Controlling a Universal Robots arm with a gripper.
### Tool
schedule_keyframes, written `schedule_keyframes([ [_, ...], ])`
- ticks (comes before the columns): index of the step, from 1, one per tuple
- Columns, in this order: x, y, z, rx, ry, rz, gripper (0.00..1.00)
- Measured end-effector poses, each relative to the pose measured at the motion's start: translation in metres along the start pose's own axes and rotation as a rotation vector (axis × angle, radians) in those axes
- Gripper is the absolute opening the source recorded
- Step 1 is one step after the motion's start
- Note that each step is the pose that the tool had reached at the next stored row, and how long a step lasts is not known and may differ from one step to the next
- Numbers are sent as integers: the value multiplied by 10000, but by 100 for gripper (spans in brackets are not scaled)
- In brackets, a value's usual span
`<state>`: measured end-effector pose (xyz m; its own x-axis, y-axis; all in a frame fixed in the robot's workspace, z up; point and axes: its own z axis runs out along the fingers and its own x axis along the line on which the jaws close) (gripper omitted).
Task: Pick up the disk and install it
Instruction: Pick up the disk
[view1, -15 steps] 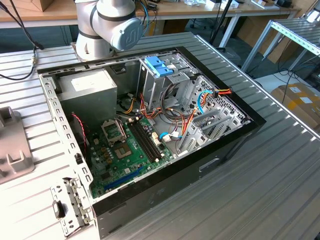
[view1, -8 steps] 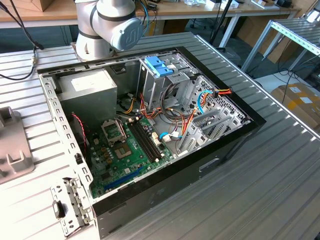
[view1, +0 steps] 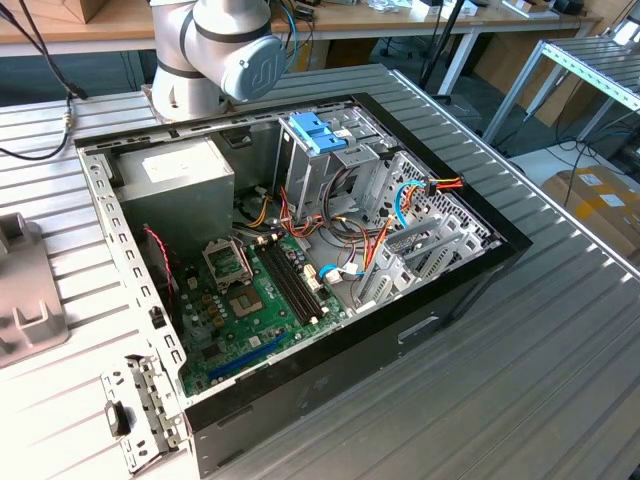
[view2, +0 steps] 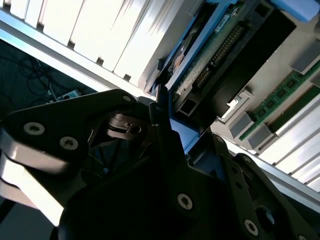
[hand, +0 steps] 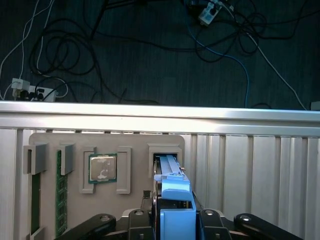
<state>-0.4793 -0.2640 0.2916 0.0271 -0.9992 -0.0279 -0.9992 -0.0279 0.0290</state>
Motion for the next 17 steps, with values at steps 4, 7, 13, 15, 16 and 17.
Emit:
schedule_keyframes([
  [4,-1,1,-36,0,0,0,37],
  [7,-1,2,-56,-1,0,0,37],
  [13,-3,3,-95,-1,-1,0,37],
  [15,-3,3,-107,-1,-1,0,37],
  [16,-3,3,-114,-1,-1,0,37],
  [17,-3,3,-121,-2,-1,0,37],
])
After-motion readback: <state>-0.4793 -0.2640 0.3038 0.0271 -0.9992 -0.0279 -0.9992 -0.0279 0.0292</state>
